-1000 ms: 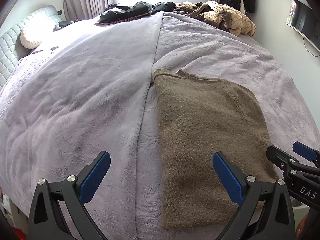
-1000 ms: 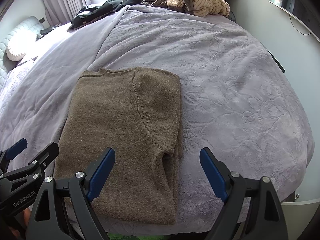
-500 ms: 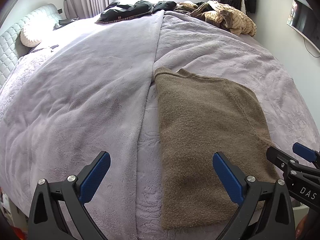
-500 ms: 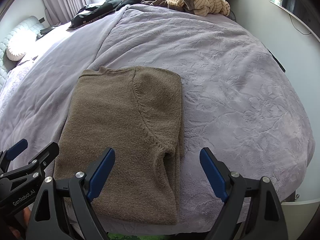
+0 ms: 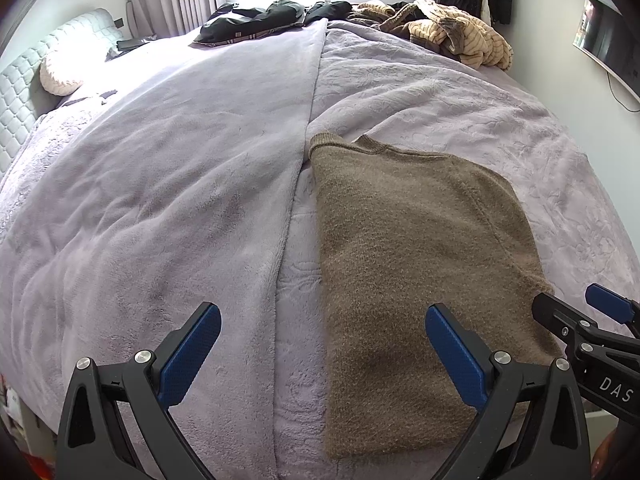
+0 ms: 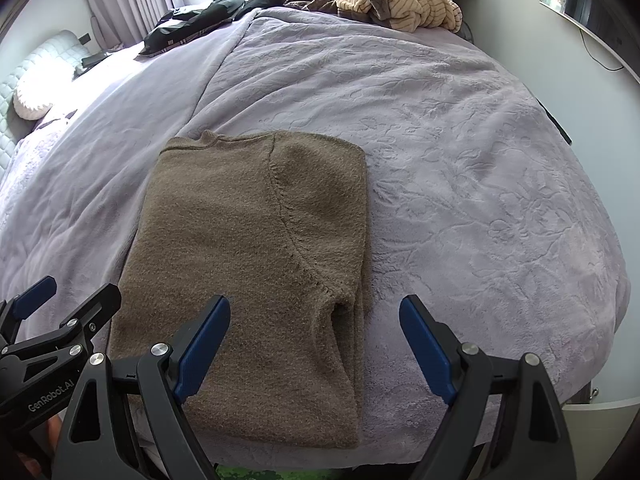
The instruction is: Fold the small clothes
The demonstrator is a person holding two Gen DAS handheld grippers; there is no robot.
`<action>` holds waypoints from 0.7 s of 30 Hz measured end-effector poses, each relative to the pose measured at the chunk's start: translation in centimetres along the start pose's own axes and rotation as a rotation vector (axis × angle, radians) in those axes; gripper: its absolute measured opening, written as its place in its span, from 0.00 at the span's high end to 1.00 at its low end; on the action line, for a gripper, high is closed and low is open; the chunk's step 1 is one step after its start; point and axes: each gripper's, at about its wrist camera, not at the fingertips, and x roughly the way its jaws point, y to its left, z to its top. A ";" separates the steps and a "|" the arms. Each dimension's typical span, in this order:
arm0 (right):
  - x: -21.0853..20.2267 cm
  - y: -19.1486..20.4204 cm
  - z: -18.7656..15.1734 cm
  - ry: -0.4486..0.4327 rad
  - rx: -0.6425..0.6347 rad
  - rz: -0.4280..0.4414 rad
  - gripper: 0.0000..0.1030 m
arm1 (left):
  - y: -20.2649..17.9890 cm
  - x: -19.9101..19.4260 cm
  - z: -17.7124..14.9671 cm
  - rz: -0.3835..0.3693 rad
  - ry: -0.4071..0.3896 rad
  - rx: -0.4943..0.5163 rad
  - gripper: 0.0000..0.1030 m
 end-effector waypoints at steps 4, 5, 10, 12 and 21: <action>0.0 0.0 0.0 0.001 0.002 0.000 0.14 | 0.1 0.1 0.0 -0.003 -0.001 0.000 0.00; 0.0 0.0 0.0 0.001 0.000 0.000 0.14 | 0.1 0.1 0.0 -0.003 -0.002 0.000 0.00; 0.1 0.1 0.0 0.001 0.000 0.000 0.14 | -0.1 0.0 0.1 0.009 -0.012 0.005 0.01; 0.1 0.1 0.0 0.002 -0.001 0.000 0.14 | 0.0 -0.1 0.1 0.002 -0.012 0.003 0.01; 0.1 0.4 -0.2 0.003 -0.003 -0.002 0.14 | -0.1 -0.2 0.1 0.024 -0.026 0.003 0.00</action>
